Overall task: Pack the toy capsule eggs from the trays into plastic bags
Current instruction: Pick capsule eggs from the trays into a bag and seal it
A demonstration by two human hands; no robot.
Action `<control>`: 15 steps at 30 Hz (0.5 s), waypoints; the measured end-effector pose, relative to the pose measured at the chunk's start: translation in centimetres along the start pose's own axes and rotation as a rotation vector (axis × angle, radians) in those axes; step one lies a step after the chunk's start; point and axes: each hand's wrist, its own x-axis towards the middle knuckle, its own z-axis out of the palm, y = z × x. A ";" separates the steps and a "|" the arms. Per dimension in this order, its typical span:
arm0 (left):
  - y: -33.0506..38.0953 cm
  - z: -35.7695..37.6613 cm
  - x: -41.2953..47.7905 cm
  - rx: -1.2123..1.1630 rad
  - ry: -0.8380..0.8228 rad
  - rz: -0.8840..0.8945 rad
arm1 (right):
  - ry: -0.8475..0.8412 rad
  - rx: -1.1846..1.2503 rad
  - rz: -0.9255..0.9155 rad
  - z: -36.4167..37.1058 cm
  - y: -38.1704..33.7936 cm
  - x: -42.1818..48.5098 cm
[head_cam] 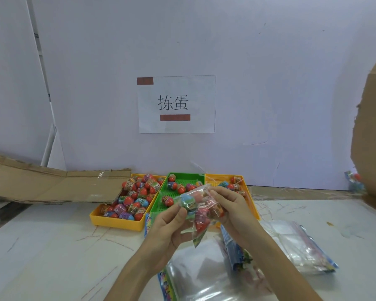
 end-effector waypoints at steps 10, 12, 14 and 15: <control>-0.3 0.0 0.2 -0.051 0.092 0.023 | 0.149 -0.291 -0.001 -0.6 -0.3 0.3; -0.2 0.0 0.2 -0.025 0.120 0.035 | 0.112 -0.147 0.039 -0.8 -0.9 0.4; -0.1 0.1 0.2 -0.010 0.131 0.048 | 0.043 -0.118 0.080 -0.7 -1.2 0.2; -0.1 0.2 0.2 -0.008 0.134 0.052 | 0.012 -0.132 0.085 -0.6 -1.0 0.2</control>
